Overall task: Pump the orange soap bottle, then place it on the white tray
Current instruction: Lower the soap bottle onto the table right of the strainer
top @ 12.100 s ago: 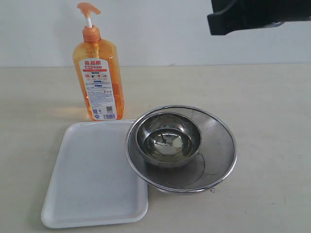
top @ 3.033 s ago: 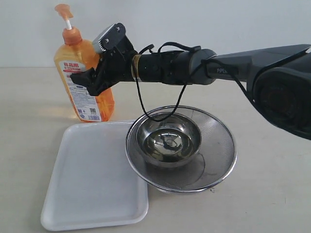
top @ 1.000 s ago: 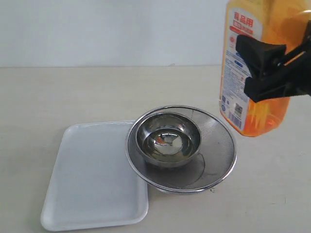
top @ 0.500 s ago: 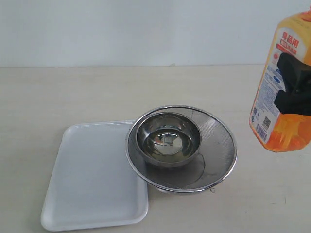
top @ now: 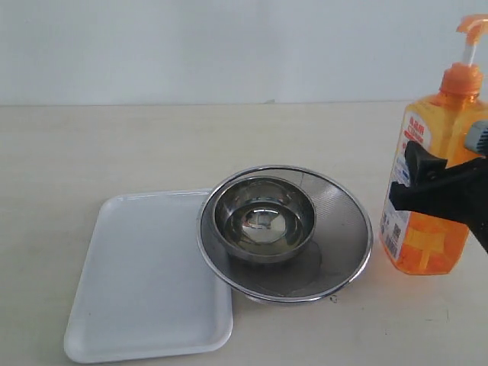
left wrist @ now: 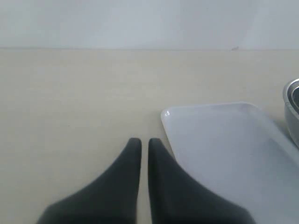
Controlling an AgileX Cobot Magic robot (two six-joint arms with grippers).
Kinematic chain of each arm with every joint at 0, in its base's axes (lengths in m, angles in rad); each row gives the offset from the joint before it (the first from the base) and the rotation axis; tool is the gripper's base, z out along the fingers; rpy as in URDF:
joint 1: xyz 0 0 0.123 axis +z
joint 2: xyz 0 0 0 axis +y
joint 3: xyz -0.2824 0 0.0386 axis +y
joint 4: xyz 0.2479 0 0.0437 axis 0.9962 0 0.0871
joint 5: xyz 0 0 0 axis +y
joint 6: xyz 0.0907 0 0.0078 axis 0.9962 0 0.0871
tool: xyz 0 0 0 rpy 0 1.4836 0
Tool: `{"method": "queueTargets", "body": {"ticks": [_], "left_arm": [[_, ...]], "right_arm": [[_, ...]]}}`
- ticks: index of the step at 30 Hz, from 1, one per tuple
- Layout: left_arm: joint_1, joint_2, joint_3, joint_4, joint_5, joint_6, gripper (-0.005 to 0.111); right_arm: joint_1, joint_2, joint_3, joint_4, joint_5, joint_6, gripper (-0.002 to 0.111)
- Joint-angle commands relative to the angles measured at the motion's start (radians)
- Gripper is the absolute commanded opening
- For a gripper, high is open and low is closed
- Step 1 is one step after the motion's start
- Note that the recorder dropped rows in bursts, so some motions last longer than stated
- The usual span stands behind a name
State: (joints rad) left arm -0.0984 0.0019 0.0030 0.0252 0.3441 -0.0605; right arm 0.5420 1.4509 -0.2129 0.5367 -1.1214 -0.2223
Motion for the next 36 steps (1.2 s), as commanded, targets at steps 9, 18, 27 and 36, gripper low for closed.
{"method": "queueTargets", "body": {"ticks": [9, 18, 27, 36], "left_arm": [[-0.005, -0.002, -0.003, -0.003, -0.003, 0.002, 0.005], [-0.005, -0.002, -0.003, -0.003, -0.003, 0.002, 0.005], [-0.005, -0.002, -0.003, -0.003, -0.003, 0.002, 0.005], [-0.005, -0.002, -0.003, -0.003, -0.003, 0.002, 0.005]], "right_arm": [[-0.176, 0.067, -0.096, -0.245, -0.1, 0.142, 0.0], [-0.176, 0.22, -0.17, -0.241, -0.1, 0.125, 0.0], [-0.174, 0.225, -0.157, -0.234, -0.1, 0.139, 0.0], [-0.174, 0.225, -0.147, -0.236, -0.016, 0.2, 0.037]]}}
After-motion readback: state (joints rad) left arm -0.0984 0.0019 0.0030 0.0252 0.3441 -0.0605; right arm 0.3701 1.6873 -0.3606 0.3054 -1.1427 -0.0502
